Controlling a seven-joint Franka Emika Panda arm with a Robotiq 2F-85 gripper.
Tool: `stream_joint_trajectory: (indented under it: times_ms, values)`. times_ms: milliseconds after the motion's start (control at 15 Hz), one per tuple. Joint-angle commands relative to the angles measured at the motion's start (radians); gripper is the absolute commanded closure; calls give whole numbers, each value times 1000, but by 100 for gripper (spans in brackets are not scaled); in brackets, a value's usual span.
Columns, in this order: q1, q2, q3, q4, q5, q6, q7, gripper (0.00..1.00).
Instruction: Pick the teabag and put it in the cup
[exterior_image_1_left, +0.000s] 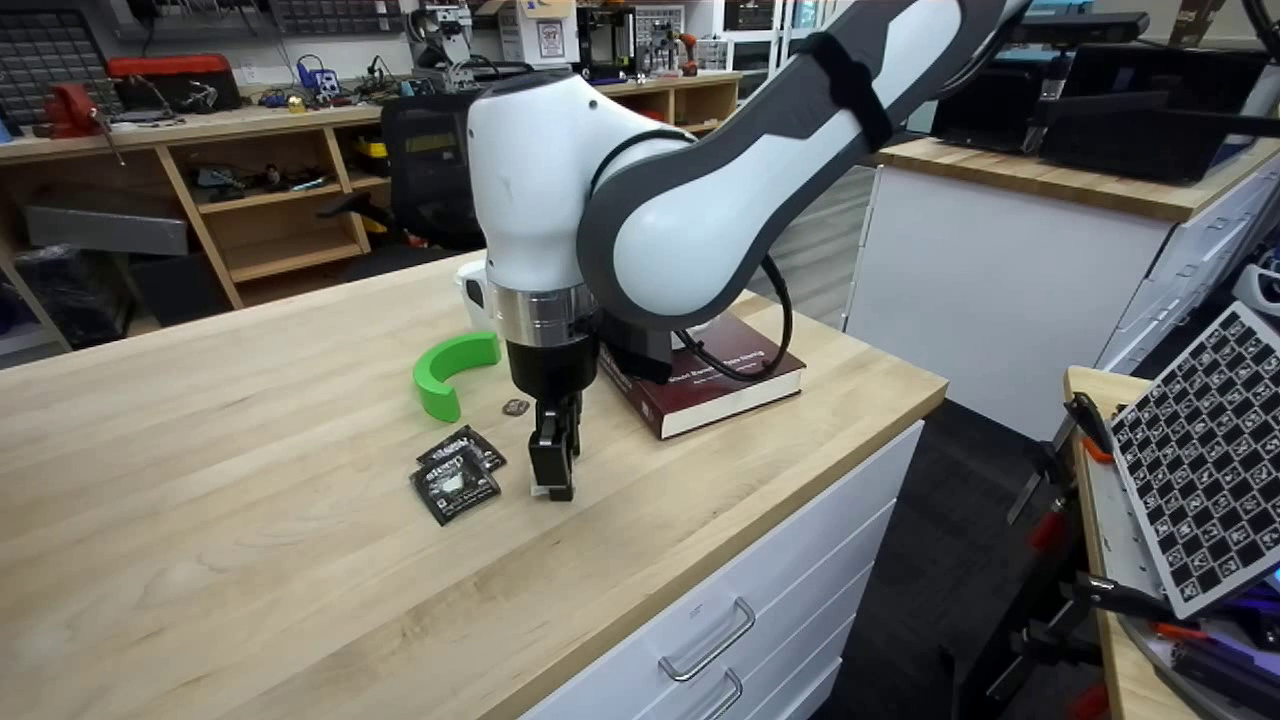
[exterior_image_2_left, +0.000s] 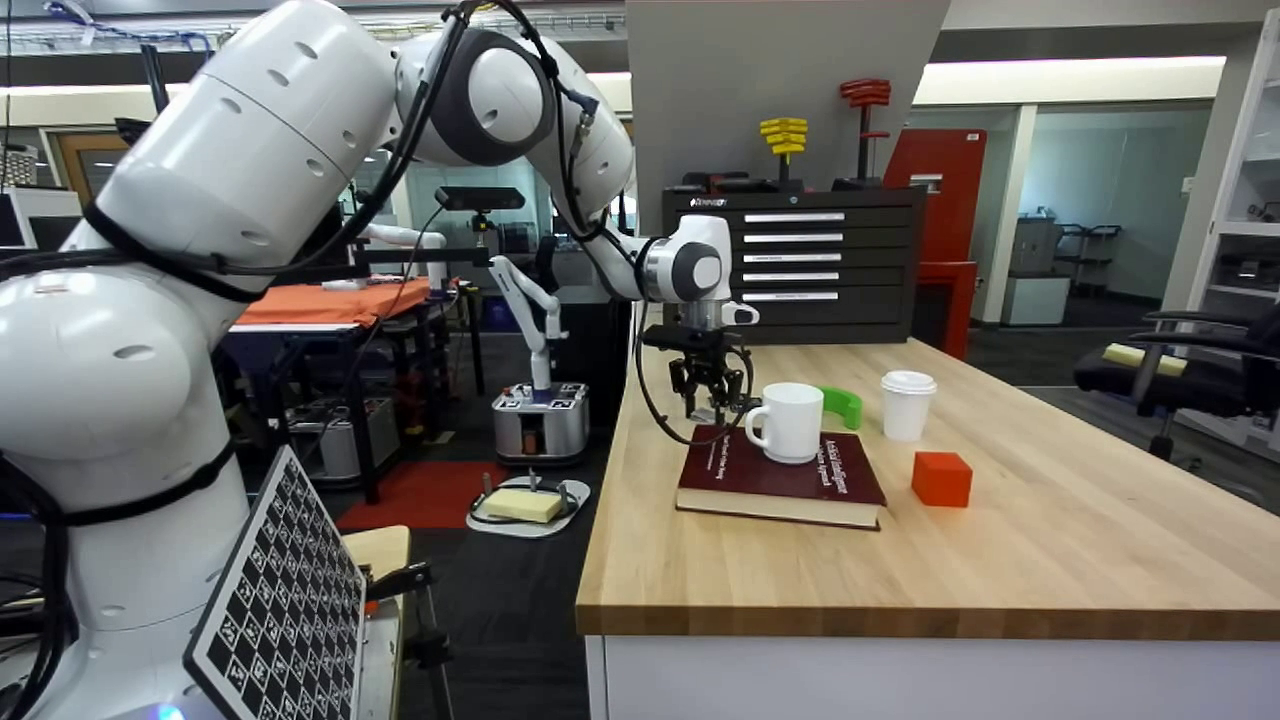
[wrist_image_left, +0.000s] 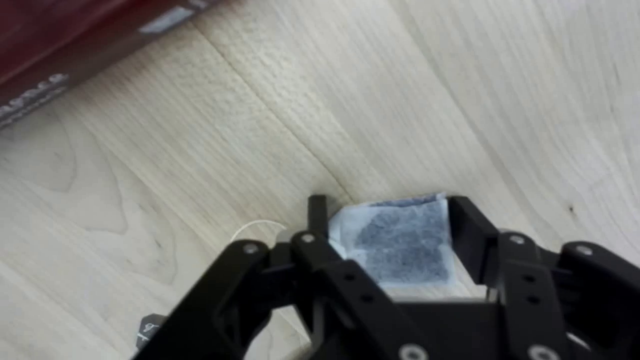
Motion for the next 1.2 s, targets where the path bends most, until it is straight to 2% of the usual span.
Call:
stream_joint_trajectory:
  times_ms: [0,267,400,733,1000,1133]
  values:
    - [-1,11,-11,14,15,12,-12,68]
    - [-4,8,-16,15,18,14,-12,92]
    - [-6,6,-20,16,17,18,-9,99]
    - [-5,-47,-35,5,17,60,15,97]
    - [-7,-168,-47,-25,15,58,38,97]
    - [2,-251,-85,-51,-22,75,92,96]
